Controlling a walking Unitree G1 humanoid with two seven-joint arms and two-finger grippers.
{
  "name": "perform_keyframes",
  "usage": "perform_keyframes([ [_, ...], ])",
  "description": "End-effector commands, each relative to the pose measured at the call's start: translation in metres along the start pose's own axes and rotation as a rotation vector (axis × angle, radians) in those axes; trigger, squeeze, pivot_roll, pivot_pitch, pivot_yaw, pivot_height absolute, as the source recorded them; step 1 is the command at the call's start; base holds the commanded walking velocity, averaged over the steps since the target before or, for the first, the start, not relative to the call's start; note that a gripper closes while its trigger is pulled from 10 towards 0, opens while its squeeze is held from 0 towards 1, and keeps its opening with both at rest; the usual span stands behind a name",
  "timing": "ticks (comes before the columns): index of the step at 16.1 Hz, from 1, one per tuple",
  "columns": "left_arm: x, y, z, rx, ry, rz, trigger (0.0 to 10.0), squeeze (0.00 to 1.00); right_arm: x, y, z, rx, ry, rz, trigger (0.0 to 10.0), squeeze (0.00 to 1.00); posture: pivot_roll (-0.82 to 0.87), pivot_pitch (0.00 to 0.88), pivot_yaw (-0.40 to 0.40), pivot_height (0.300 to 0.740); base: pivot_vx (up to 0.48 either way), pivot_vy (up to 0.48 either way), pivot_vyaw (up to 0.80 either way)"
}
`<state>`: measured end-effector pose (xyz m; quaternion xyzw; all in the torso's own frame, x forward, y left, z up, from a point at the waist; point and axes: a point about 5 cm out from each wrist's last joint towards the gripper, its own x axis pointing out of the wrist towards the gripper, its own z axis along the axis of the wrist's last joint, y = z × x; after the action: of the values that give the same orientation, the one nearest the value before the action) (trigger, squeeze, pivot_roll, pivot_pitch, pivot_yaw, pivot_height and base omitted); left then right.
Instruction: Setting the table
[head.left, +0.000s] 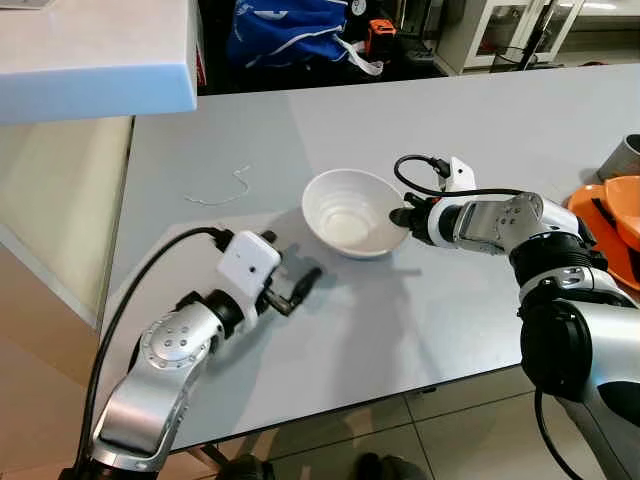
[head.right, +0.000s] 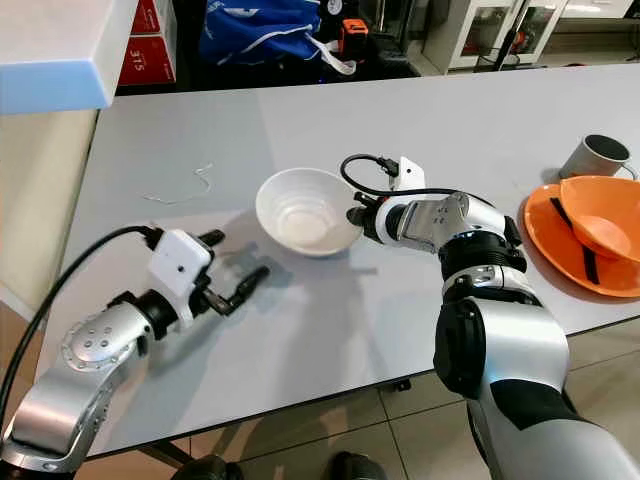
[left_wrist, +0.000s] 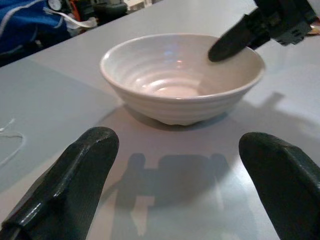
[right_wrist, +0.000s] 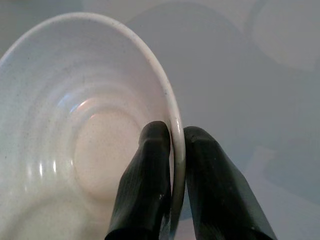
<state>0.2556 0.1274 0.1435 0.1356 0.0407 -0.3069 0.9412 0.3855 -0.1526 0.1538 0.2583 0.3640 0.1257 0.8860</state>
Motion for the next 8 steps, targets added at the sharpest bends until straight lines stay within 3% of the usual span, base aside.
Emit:
perform_keyframes([
  [1,0.0,-0.004,0.004,0.006,-0.008,-0.028,10.0,0.0,-0.002,-0.002,0.003,-0.007,-0.01,-0.017,10.0,1.0,0.09,0.057,-0.033,0.74,0.0,0.0,0.0],
  [5,-0.002,-0.004,0.004,0.006,-0.012,-0.052,10.0,0.0,-0.003,0.0,0.004,-0.012,-0.009,-0.013,10.0,1.0,0.09,0.039,-0.036,0.74,0.0,0.0,0.0],
  [8,-0.01,-0.019,0.015,-0.054,-0.083,-0.232,10.0,0.0,-0.006,0.001,0.008,-0.008,-0.017,-0.005,10.0,1.0,0.08,0.029,-0.035,0.74,0.0,0.0,0.0],
])
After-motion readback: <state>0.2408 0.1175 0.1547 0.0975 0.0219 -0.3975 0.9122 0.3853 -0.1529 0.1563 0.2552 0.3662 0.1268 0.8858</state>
